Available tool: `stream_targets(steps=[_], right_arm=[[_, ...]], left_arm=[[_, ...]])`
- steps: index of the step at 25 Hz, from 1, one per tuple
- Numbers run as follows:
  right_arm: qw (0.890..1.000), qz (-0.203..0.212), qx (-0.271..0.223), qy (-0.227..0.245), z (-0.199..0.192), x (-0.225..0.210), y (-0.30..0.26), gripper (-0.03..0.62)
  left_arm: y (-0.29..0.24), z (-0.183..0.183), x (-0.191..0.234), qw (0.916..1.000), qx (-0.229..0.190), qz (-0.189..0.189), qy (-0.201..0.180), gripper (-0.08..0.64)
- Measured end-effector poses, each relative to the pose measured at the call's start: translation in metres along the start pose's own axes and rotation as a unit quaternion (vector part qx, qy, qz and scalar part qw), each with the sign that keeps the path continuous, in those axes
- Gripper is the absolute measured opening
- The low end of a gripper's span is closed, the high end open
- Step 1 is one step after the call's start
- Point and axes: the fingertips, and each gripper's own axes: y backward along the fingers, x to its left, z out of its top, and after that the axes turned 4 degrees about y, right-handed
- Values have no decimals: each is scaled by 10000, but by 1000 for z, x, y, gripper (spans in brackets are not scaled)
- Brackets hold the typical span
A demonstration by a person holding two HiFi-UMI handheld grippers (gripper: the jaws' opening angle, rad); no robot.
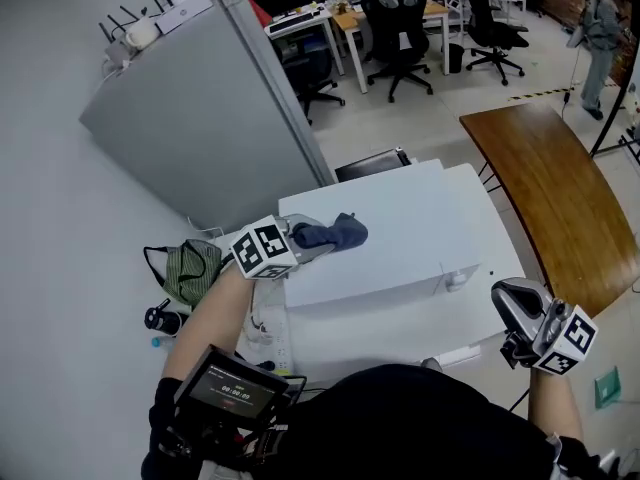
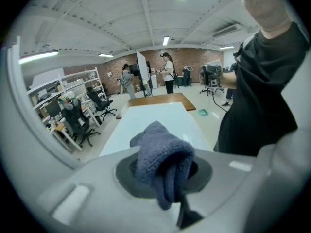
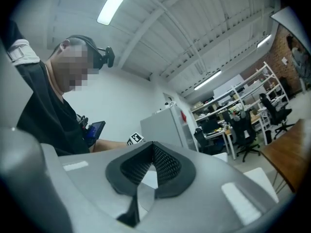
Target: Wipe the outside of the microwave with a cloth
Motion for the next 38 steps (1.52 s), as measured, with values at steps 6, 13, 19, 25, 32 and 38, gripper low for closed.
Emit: stream_targets(steps=[6, 13, 19, 25, 32, 38], right_arm=[[9976, 682, 150, -25, -16, 52, -79, 5], [9995, 310, 100, -44, -9, 27, -41, 5], [9987, -508, 62, -57, 9, -41, 68, 5], [9945, -1046, -6, -40, 25, -74, 135, 5], [9995, -321, -24, 66, 25, -35, 64, 5], [9985, 546, 16, -70, 1, 49, -40, 5]], left_arm=[[62, -132, -27, 9979, 365, 92, 522, 58], [-7, -70, -36, 9985, 432, -289, 167, 58], [-155, 69, -46, 9944, 264, -868, -537, 57], [-238, 158, -57, 9880, 262, -1128, -1021, 58], [-96, 108, -52, 9944, -307, -625, -789, 58], [51, -72, -61, 9996, 192, 3, -217, 58]])
